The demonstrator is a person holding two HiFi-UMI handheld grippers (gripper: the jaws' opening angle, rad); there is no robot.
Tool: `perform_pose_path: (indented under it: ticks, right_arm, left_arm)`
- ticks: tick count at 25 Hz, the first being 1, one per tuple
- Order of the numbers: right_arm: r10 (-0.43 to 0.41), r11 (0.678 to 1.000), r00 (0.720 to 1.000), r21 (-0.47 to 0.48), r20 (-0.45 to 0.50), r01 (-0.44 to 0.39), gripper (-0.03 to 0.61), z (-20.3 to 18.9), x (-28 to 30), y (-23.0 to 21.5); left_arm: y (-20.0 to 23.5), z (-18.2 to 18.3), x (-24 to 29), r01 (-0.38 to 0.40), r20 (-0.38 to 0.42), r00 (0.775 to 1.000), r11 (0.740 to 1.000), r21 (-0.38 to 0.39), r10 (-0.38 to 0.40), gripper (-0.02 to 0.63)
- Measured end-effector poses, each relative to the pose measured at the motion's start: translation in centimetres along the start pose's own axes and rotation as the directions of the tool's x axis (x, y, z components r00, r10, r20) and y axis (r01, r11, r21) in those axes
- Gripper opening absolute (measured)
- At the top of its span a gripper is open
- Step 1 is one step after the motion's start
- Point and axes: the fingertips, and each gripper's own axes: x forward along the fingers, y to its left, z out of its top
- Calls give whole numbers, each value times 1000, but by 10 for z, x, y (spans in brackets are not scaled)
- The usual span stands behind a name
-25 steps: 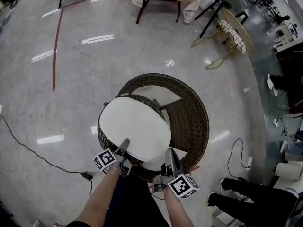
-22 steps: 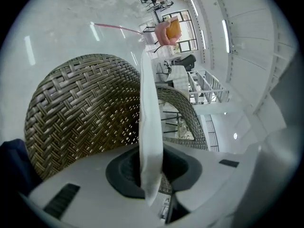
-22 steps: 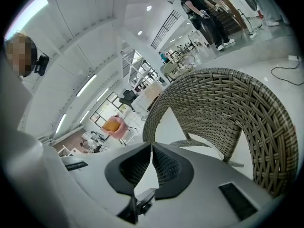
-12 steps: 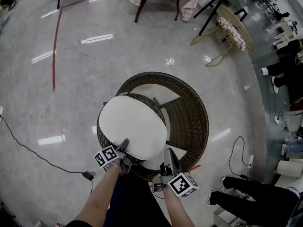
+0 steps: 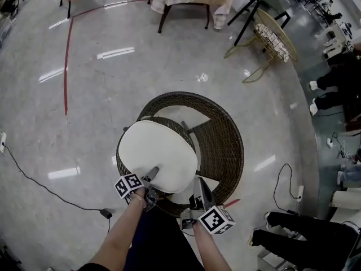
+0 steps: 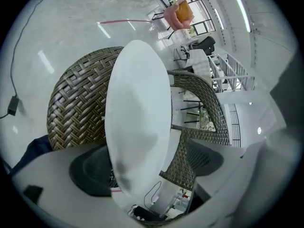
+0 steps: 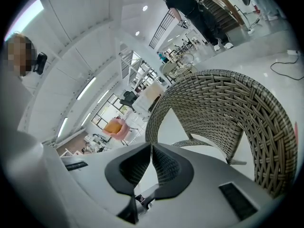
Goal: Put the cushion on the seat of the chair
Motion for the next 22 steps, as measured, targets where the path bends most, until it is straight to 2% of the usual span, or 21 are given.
perform_pose_path:
  ticks: [5,10,13,16,20,21,22]
  right_arm:
    - [6,1000,1000,20,7,-6,20,4,-3,7]
    - [13,999,1000,35,8,-13,20,7,-11,17]
    - [13,999,1000,39,3,-13,20,10,-17,24]
    - [15,999,1000,38,-11,-15,18,9,-21,28]
    - [13,999,1000,47,-10,-13,11,10,-24,35]
    - [12,999,1000,52,-4,-11,9,12,-26,38]
    - [10,998,1000,58,4,-10,9,14,-30,41]
  left_arm:
    - [10,-11,-12,-112,-57,992,994,-7,112,500]
    - [6,-23,-34,-121,-93,988,993,7,122,500]
    - [-12,-30,-49,-77,-102,992,997,31,80,500]
    - [-41,-35,-62,14,-134,991,991,131,4,503]
    - [-91,-44,-81,156,-197,974,955,252,-107,488]
    - [-103,-44,-88,181,-197,972,942,283,-127,462]
    - [-115,-44,-96,200,-190,971,928,314,-145,404]
